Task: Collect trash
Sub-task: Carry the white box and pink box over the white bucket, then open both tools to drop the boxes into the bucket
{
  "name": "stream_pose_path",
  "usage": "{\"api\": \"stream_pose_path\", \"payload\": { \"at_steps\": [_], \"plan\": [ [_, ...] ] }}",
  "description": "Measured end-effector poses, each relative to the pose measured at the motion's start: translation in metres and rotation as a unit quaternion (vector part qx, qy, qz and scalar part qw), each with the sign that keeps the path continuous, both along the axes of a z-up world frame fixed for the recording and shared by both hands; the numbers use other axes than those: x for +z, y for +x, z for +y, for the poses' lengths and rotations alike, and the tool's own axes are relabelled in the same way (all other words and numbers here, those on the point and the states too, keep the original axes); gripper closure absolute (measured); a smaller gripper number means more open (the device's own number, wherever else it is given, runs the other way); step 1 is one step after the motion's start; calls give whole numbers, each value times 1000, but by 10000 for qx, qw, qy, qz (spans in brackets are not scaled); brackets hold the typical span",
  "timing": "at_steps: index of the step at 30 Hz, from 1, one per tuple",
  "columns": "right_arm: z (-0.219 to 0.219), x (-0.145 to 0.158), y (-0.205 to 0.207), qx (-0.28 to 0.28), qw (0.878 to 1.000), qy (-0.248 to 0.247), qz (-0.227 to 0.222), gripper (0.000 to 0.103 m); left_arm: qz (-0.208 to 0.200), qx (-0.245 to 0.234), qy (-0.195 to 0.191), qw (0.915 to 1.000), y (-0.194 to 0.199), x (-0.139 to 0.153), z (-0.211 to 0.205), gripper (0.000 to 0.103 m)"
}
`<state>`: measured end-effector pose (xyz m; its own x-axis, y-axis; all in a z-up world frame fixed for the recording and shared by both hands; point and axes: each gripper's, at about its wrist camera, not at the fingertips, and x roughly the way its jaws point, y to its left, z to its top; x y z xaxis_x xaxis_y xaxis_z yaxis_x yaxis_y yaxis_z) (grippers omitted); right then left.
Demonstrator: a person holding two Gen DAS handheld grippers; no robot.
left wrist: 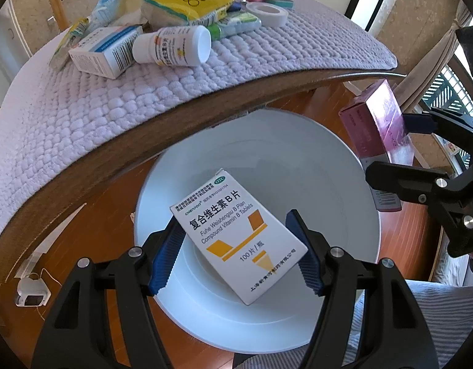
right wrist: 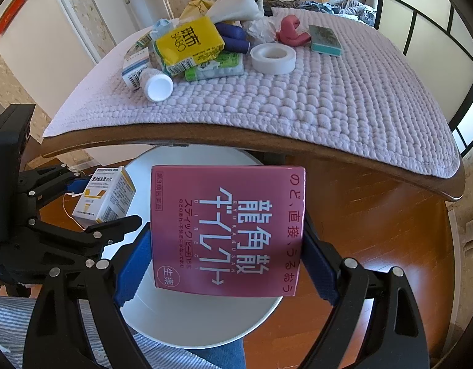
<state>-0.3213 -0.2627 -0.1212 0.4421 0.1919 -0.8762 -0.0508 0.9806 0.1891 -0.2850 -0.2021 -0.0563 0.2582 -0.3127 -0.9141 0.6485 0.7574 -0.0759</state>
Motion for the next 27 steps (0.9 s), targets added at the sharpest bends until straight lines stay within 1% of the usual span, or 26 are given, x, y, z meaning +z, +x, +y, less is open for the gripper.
{"api": "stream_pose_path", "payload": {
  "at_steps": [12,13,17,27],
  "plan": [
    [8,-12,4,2,9999,35,135,16,110,-86,114,9998,5,-24,-14,35],
    [9,-13,5,2,9999,33,142,16,111,-90,116,9998,3,-27,-10,35],
    [10,-16,8,-10,9998,45,174,16,107,-125,163,9997,4,-40,-14,35],
    [16,-27,14,9,9997,55,242,16,165,-149,238,9995,4,-58,-18,35]
  ]
}}
